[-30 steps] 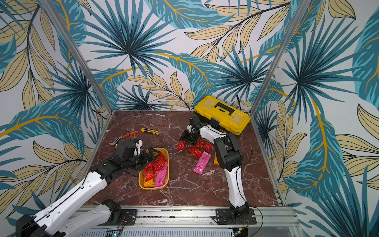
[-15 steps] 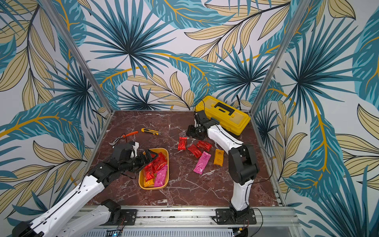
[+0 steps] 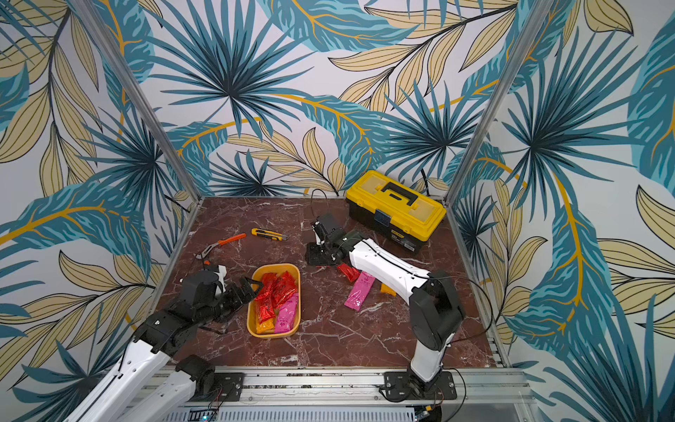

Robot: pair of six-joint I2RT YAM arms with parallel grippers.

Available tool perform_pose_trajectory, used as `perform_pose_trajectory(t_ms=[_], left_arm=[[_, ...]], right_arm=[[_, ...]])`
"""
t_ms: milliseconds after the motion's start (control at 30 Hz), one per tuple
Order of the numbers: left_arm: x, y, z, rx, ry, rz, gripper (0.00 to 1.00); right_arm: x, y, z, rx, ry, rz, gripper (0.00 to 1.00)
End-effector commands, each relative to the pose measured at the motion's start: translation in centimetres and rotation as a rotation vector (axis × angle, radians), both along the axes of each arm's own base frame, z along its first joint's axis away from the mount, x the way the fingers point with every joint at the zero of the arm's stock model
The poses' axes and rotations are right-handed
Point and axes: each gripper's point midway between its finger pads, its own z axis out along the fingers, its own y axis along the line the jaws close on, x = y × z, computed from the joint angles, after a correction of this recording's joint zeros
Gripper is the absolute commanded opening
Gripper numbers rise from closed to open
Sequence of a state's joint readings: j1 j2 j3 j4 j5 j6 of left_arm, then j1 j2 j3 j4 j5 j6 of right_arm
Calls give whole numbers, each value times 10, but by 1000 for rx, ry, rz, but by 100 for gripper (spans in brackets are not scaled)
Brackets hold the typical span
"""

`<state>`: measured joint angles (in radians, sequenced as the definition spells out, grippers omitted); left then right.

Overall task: Take the tea bags out of the storage box
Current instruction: Pick up the tea bag from the storage box.

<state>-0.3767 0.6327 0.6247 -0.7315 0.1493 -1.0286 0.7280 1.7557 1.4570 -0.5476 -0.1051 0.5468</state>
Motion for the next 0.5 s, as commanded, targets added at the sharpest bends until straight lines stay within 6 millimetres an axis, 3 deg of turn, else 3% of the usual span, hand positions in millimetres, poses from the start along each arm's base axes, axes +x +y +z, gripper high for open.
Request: perform_pose_trajectory(t_ms=[0,167,467], left_arm=[[-13,13,-16,33,52,26,100],[-18,20,-20,22,56,49,100],[-15,31,-11,20,47,68,100]], right_arm=[[-22,10,9,40,5,19,46],[-58,44,4,116,57,90,42],[-100,82,-10,179,127,154,40]])
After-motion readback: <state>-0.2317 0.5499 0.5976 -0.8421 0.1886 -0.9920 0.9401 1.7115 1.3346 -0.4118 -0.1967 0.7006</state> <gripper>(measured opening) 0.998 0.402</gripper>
